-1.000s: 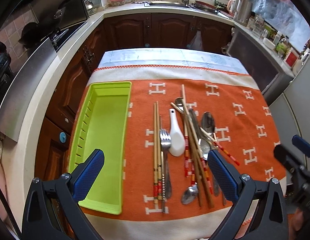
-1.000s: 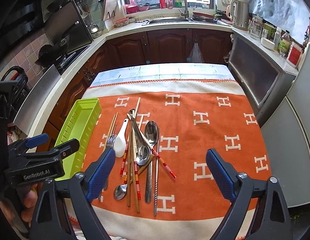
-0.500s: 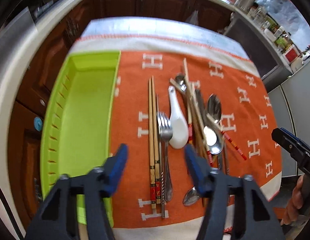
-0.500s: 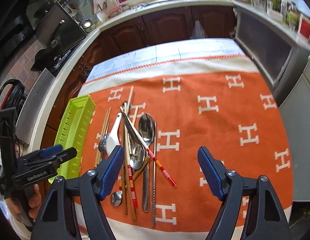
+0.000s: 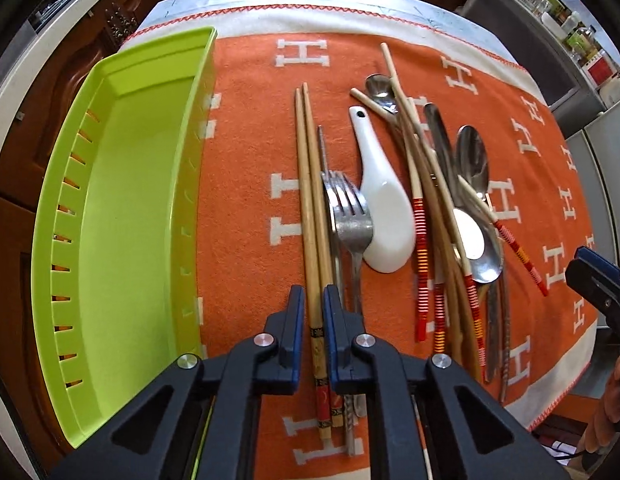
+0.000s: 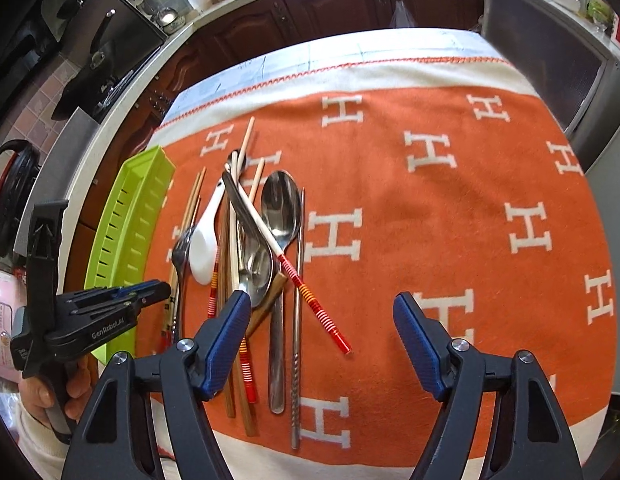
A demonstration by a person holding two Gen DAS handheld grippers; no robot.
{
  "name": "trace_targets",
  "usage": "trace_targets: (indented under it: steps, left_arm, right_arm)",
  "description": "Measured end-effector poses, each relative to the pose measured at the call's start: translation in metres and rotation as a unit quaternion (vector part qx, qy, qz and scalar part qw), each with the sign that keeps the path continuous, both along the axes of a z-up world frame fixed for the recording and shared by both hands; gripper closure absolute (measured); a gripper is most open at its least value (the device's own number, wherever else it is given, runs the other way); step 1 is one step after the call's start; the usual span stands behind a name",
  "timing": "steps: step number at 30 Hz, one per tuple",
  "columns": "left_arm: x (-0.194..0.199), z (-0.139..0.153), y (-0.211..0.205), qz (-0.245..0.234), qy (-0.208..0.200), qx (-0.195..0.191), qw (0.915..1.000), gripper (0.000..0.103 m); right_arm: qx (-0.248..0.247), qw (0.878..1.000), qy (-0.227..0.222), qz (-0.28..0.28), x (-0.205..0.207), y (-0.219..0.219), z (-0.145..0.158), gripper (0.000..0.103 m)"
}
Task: Organize utensils
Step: 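Lower the left gripper onto a plain wooden chopstick and close it, then drop the wooden chopstick in the green tray with left while right drops a red-striped chopstick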
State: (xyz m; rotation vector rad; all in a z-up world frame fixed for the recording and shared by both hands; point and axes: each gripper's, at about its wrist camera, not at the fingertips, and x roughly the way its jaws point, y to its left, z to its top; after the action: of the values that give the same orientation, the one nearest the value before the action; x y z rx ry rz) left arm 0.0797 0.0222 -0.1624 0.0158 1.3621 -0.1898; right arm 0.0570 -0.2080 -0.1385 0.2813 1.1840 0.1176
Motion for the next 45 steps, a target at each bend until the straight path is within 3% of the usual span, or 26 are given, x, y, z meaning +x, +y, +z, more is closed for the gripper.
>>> trace_targets:
  steps: [11,19,22,23,33,40,43,44,45]
  left_arm:
    - [0.006,-0.006,0.012,0.01,-0.005,0.002,0.9999,0.096]
    - [0.006,-0.009,-0.002,0.004,-0.024,0.004,0.9997,0.084]
    - [0.003,-0.008,-0.009,-0.001,-0.038,0.015,0.9991,0.086]
    - [0.003,-0.009,-0.012,0.001,-0.043,0.018,0.9989,0.095]
    - [-0.003,-0.006,0.004,0.033,-0.051,-0.019,0.998,0.099]
    - [-0.012,0.03,0.019,0.044,-0.074,-0.052,0.995,0.099]
    - [-0.018,0.054,0.022,0.042,-0.095,-0.06,0.9928,0.099]
    - [-0.02,0.063,0.024,0.043,-0.105,-0.06,0.9917,0.099]
    - [-0.022,0.071,0.026,0.043,-0.112,-0.061,0.9909,0.099]
  right_arm:
    - [0.0,1.0,0.008,0.004,0.001,0.003,-0.011,0.027]
    - [-0.002,1.0,0.009,0.005,0.002,0.003,-0.019,0.027]
    - [-0.007,1.0,0.008,0.011,0.002,0.003,-0.022,0.027]
    - [-0.009,1.0,0.008,0.014,0.003,0.003,-0.023,0.028]
    - [-0.029,0.998,0.011,0.058,0.034,0.018,-0.033,0.049]
    - [-0.007,0.995,0.036,0.096,0.065,0.036,-0.052,0.055]
    - [-0.003,0.994,0.034,0.108,0.071,0.043,-0.055,0.069]
    - [0.013,0.993,0.042,0.111,0.073,0.044,-0.057,0.081]
    - [0.021,0.993,0.042,0.11,0.074,0.045,-0.058,0.085]
